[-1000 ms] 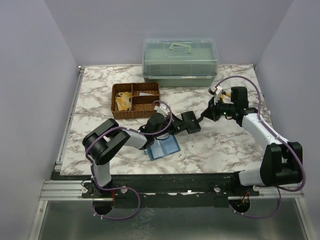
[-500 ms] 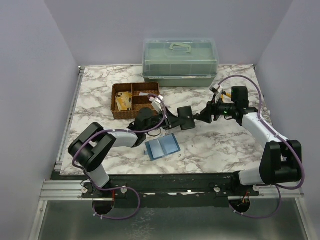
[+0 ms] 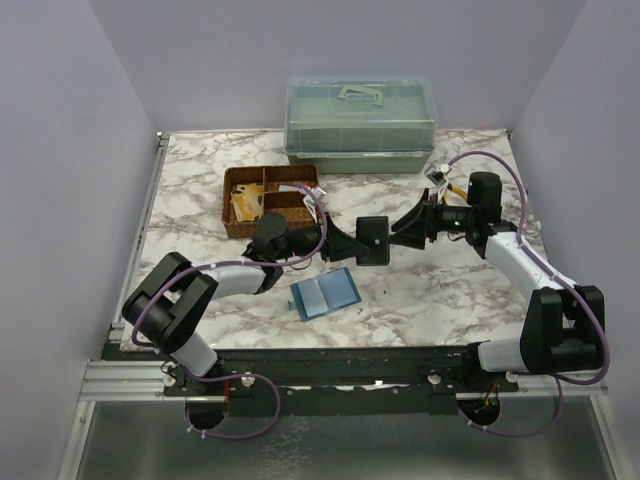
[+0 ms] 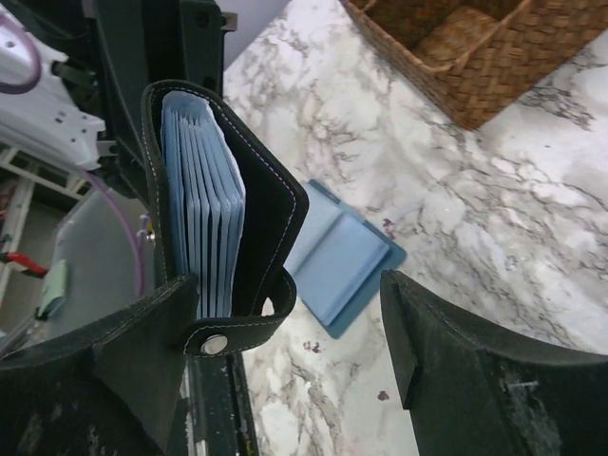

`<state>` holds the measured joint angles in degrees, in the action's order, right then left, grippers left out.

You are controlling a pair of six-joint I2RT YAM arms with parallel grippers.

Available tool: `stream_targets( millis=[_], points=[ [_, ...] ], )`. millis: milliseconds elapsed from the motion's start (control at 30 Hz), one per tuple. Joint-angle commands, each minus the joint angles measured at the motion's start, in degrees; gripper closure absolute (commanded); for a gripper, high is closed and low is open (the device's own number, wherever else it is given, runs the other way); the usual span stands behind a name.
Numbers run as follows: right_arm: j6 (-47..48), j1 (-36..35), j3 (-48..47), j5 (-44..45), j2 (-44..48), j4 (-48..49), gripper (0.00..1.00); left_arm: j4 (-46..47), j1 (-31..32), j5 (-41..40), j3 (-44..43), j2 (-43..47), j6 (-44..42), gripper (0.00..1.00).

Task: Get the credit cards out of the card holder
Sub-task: Open the card holder at the center of the board.

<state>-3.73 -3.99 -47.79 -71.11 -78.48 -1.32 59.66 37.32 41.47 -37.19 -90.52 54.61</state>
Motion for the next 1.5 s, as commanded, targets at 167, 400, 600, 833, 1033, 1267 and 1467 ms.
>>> stream_targets(
  millis=[167, 400, 600, 833, 1033, 1267, 1467],
  points=[
    [-22.63, 0.83, 5.84, -16.16, 3.40, 26.11, 0.18, 22.71, -0.91, 13.11, -2.11, -0.15, 8.03, 1.00],
    [-34.79, 0.55, 8.65, -18.73, 6.04, 41.27, 0.20, 32.86, -1.00, 16.05, -6.27, -6.09, 17.48, 1.00],
    [-44.23, -0.33, 9.28, -19.68, 5.86, 52.14, 0.32, 33.01, -1.02, 16.00, -8.12, -7.98, 18.28, 1.00],
    [-51.42, -1.63, 9.84, -20.71, 4.59, 61.40, 0.69, 33.81, -0.87, 16.12, -9.69, -9.67, 19.22, 0.99],
    [-51.09, -1.64, 9.40, -21.24, 4.62, 61.60, 0.99, 33.00, -1.46, 14.23, -8.93, -9.99, 19.03, 0.80],
    [-25.46, -1.31, 1.83, -18.67, 7.64, 30.15, 1.00, 10.32, -5.25, 7.55, -5.55, -3.16, 8.07, 0.36],
    [8.19, -1.33, -12.09, -5.13, 5.65, -14.69, 1.00, -3.66, -10.11, -5.41, 2.57, 8.68, -2.68, 0.01]
  ],
)
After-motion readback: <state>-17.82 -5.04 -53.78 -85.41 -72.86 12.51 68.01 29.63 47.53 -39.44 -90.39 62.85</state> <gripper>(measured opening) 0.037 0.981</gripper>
